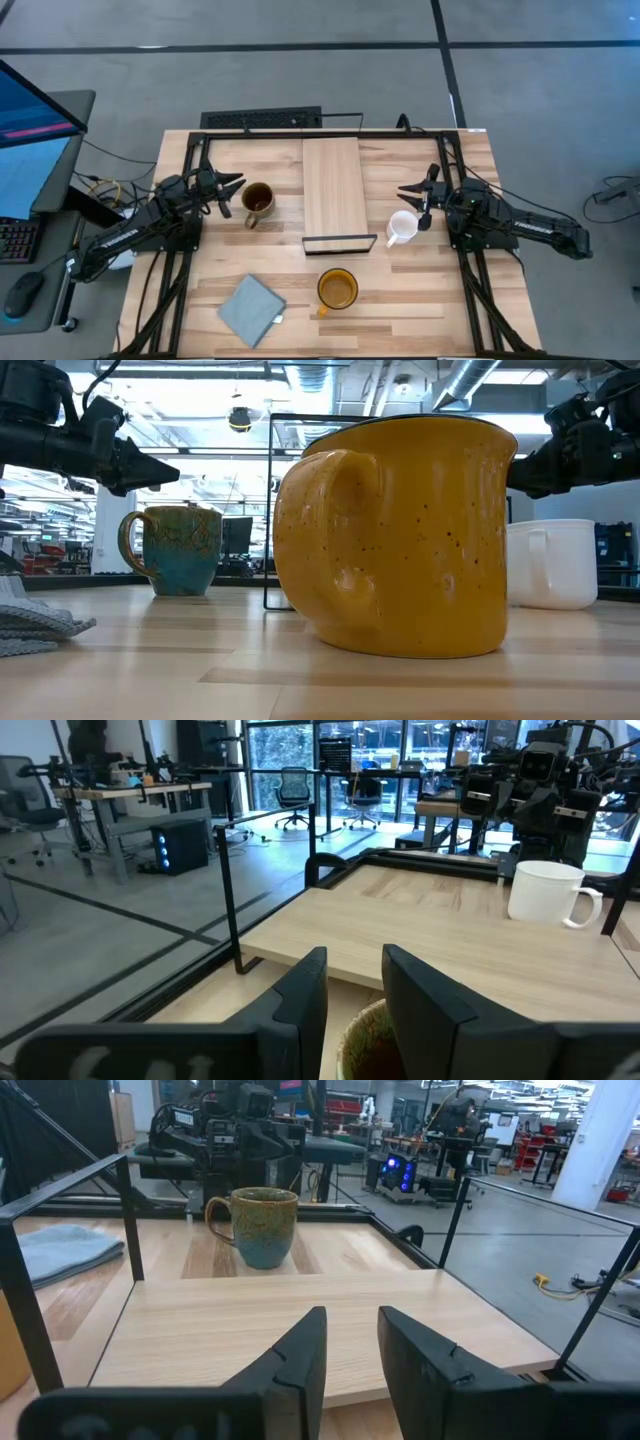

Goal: Stack small to large cups/mugs on shelf

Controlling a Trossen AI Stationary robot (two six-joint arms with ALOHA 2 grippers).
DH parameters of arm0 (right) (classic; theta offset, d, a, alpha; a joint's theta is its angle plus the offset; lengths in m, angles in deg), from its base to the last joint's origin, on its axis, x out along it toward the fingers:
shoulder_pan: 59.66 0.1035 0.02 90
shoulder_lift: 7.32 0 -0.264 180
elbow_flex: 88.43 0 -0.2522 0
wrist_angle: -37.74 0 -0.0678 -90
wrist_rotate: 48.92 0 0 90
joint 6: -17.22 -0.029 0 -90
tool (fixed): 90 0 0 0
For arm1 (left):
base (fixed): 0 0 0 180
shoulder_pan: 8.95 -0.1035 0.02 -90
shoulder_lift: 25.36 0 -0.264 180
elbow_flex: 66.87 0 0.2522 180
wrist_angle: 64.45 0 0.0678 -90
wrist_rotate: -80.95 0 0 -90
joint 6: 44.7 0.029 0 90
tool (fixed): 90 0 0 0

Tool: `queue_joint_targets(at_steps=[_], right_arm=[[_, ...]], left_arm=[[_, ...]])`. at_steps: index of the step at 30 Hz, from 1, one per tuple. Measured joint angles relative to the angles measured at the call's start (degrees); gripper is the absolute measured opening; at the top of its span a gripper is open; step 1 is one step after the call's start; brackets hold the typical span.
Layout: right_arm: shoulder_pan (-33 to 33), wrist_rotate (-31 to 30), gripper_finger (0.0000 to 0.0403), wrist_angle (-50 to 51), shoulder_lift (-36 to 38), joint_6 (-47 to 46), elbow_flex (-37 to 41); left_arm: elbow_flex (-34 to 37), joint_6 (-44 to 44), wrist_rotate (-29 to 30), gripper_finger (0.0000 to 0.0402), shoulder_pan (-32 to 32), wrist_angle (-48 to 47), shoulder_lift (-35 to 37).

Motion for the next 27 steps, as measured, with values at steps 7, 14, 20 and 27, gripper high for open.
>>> queue_joint_targets(at_steps=[7,14,20,27], right_arm=[[-0.11,-0.17,0.0118,0.01,-0.02,0.00,-0.01],[-0.11,-0.17,0.0118,-1.47,0.02,0.00,0.00],[-0.08,-0.18,0.0118,-6.99,0.00,-4.45,-0.01],[-1.28,-0.21,0.0118,-17.56,-0.03,-7.29,-1.18]], left_arm=[[0.00,0.01,0.00,0.0091,-0.01,0.02,0.00],[0.01,0.00,0.01,0.0091,0.01,0.00,0.00],[0.01,-0.01,0.02,0.0091,-0.01,0.00,0.00],[0.01,0.00,0.01,0.0091,0.00,0.01,0.00]])
